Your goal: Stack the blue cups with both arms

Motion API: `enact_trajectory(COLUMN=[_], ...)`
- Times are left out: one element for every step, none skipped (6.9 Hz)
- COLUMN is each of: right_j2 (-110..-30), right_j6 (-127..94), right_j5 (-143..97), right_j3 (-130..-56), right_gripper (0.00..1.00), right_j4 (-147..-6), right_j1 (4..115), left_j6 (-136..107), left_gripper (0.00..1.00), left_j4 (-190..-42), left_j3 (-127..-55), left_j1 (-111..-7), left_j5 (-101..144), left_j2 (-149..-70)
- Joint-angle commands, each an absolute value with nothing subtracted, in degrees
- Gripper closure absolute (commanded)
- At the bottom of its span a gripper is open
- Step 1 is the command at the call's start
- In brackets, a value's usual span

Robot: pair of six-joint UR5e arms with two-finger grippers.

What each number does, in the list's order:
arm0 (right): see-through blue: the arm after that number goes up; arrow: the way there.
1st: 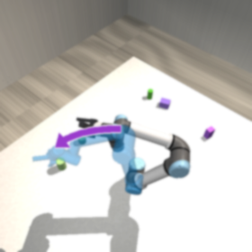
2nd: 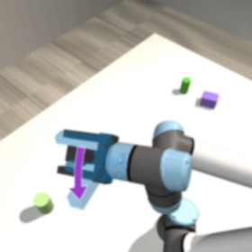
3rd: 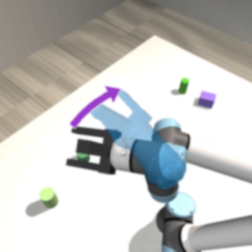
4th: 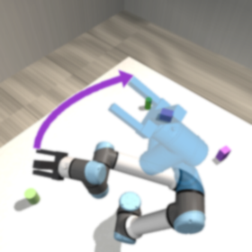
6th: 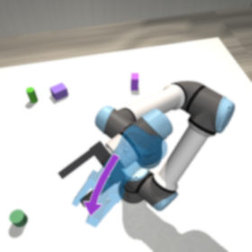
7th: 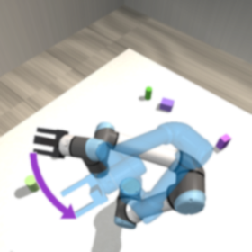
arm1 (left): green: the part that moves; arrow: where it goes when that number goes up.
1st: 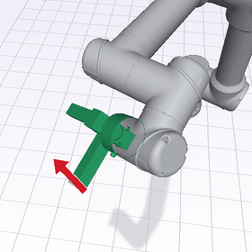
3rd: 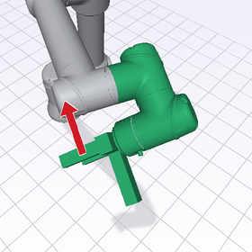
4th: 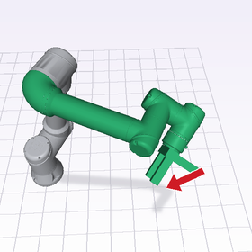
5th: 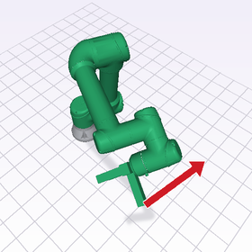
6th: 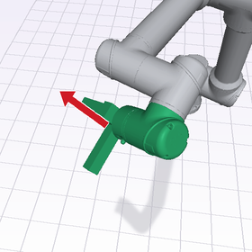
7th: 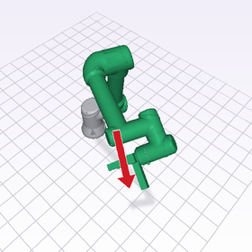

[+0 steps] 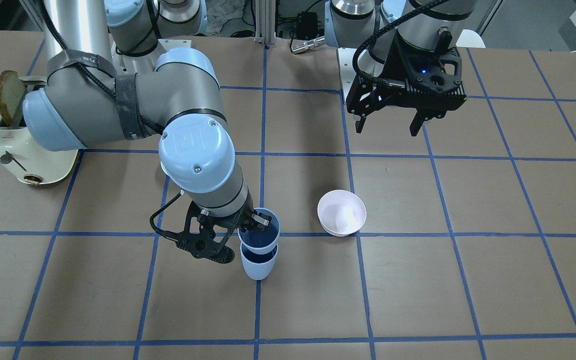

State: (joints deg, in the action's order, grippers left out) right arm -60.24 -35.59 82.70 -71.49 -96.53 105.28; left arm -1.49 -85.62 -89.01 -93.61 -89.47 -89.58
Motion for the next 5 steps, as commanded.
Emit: enact_trajectory(right_j2=[-60.21,-60.12,-59.94,-59.77,-59.77], right_j6=[-35.68,-35.77,-35.77,-35.86,-35.77], right_j5=[82.88,82.88,82.88,82.97,83.06], right_j3=[-71.19,-71.10,-71.28,-71.37,-71.63], right_gripper=[1.00,1.00,1.00,1.00,0.93], right_j4=[-96.85,-98.77,-98.96,-98.96,-98.96], right_j1=[105.03,104.94,104.94,104.85,104.85], left_j6=[-1.49,-1.49,-1.49,-1.49,-1.49], left_gripper=[0.00,0.00,0.00,0.00,0.00], left_j4=[-85.52,-85.52,-85.60,-85.52,-85.52], left_j3=[-89.30,-89.30,-89.30,-89.30,-89.30], left_j1=[-93.60,-93.60,-93.60,-93.60,-93.60], left_j5=[-89.47,-89.47,-89.47,-89.47,-89.47], left_j2=[-89.39,-89.30,-89.30,-89.30,-89.30])
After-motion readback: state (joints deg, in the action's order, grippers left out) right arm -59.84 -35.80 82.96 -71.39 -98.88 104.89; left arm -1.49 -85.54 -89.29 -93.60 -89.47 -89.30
